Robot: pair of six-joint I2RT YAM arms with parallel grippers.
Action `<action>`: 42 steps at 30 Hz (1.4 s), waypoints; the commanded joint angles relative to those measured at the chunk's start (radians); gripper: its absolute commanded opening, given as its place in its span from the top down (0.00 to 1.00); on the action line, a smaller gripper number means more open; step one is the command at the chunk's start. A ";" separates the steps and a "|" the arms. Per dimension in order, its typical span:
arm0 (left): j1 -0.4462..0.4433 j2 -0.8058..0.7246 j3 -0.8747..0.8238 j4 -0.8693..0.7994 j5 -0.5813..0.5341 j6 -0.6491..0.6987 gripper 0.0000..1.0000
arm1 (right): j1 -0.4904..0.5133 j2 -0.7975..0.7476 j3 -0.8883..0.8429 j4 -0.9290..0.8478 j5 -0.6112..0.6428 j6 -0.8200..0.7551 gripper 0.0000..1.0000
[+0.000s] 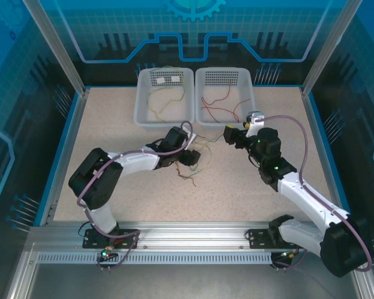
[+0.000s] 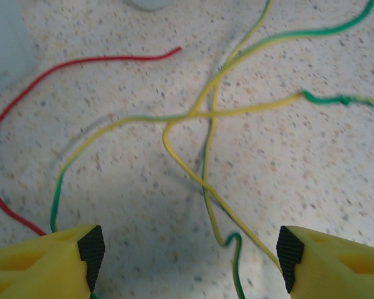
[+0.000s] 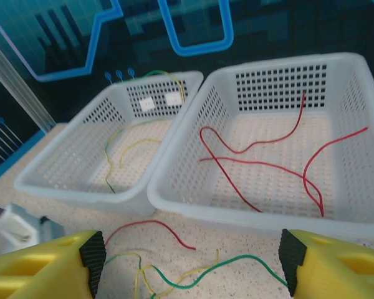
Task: Untangle the cables
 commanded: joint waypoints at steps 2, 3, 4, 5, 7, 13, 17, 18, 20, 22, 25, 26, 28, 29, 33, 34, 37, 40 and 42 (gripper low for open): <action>-0.005 0.067 0.072 0.063 -0.047 0.092 0.24 | -0.028 -0.053 -0.031 0.034 0.026 0.042 0.23; -0.006 0.085 0.089 0.054 -0.040 0.103 0.25 | -0.035 -0.064 -0.036 0.030 0.024 0.052 0.23; -0.007 0.104 0.114 0.033 -0.032 0.113 0.26 | -0.039 -0.075 -0.044 0.033 0.023 0.060 0.23; -0.006 0.118 0.130 0.027 -0.029 0.119 0.28 | -0.043 -0.085 -0.053 0.035 0.022 0.063 0.23; -0.006 0.139 0.128 0.060 -0.026 0.131 0.34 | -0.049 -0.101 -0.055 0.019 0.022 0.054 0.23; -0.006 0.136 0.107 0.109 0.000 0.140 0.52 | -0.064 -0.130 -0.060 -0.020 0.026 0.057 0.20; -0.006 0.131 0.098 0.107 0.026 0.141 0.68 | -0.070 -0.132 -0.049 -0.041 0.036 0.063 0.20; -0.006 0.131 0.096 0.107 0.029 0.143 0.71 | -0.071 -0.129 -0.054 -0.030 0.033 0.063 0.20; -0.007 0.129 0.082 0.122 0.037 0.148 0.77 | -0.074 -0.120 -0.050 -0.022 0.029 0.066 0.20; -0.006 0.123 0.084 0.106 0.035 0.146 0.86 | -0.077 -0.116 -0.040 -0.035 0.026 0.075 0.20; -0.006 0.093 0.067 0.115 0.043 0.145 0.98 | -0.077 -0.108 -0.045 -0.022 0.019 0.078 0.20; -0.007 0.081 0.053 0.131 0.044 0.144 0.99 | -0.077 -0.106 -0.043 -0.025 0.020 0.077 0.20; -0.006 0.055 0.040 0.135 0.050 0.146 1.00 | -0.081 -0.106 -0.034 -0.047 0.026 0.081 0.20; -0.007 0.038 0.036 0.131 0.055 0.146 1.00 | -0.082 -0.107 -0.034 -0.048 0.027 0.080 0.20; -0.007 -0.025 0.012 0.138 0.061 0.137 1.00 | -0.080 -0.109 -0.043 -0.034 0.030 0.079 0.20; -0.006 -0.041 0.012 0.131 0.075 0.125 1.00 | -0.080 -0.112 -0.041 -0.042 0.032 0.081 0.20; -0.006 -0.090 0.014 0.101 0.113 0.080 1.00 | -0.081 -0.121 -0.055 -0.034 0.036 0.087 0.20; -0.002 -0.131 -0.037 0.165 0.082 0.019 0.86 | -0.083 -0.117 -0.067 -0.034 0.046 0.084 0.20; 0.021 -0.122 -0.010 0.114 0.090 -0.020 0.80 | -0.083 -0.118 -0.069 -0.044 0.054 0.091 0.20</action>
